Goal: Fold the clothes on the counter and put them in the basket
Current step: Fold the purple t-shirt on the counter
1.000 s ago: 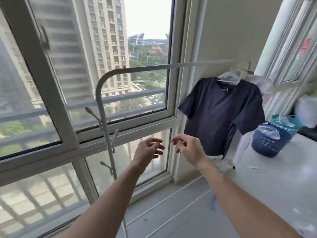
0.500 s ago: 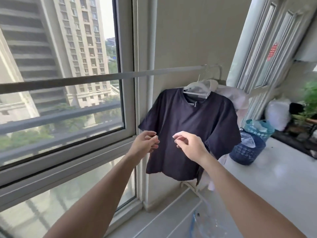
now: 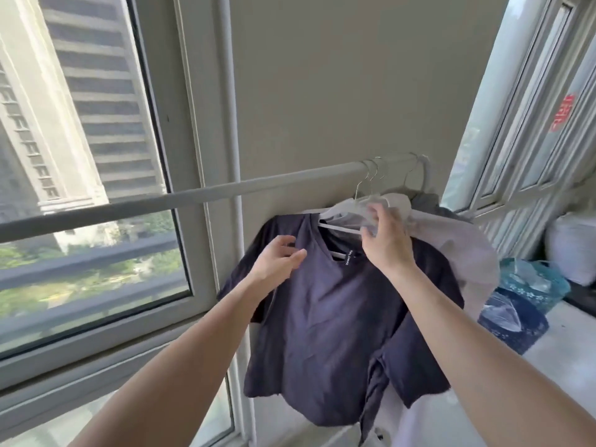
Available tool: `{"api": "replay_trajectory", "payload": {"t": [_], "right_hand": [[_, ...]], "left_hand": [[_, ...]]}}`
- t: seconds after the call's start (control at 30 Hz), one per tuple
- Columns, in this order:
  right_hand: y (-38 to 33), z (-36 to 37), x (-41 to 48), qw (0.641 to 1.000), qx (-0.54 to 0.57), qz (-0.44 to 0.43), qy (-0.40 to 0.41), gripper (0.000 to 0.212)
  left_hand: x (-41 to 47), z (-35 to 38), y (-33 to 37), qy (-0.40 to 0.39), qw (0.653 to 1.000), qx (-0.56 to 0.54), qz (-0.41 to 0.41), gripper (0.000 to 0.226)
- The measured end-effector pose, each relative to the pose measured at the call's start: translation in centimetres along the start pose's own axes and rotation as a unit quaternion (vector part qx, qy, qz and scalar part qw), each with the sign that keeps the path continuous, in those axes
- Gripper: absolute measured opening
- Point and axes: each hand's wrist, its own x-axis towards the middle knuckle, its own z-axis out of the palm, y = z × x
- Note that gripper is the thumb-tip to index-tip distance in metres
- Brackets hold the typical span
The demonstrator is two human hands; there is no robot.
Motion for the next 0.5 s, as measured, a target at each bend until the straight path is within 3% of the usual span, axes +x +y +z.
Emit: {"api": "replay_trajectory", "payload": {"t": [0.1, 0.23, 0.4, 0.5], "right_hand": [[1.5, 0.8, 3.3, 0.998, -0.042, -0.048, 0.030, 0.043], [3.4, 1.7, 6.7, 0.987, -0.065, -0.138, -0.045, 0.027], [3.3, 1.6, 8.4, 0.972, -0.012, -0.223, -0.074, 0.027], [2.0, 1.4, 8.9, 0.969, 0.037, -0.228, -0.089, 0.020]], "left_hand": [[2.9, 1.7, 0.9, 0.089, 0.996, 0.018, 0.026, 0.054], [5.8, 2.8, 2.1, 0.188, 0.970, 0.141, 0.068, 0.064], [6.7, 4.0, 4.1, 0.230, 0.924, 0.290, 0.093, 0.041], [5.4, 3.5, 5.2, 0.278, 0.900, 0.318, 0.105, 0.029]]}}
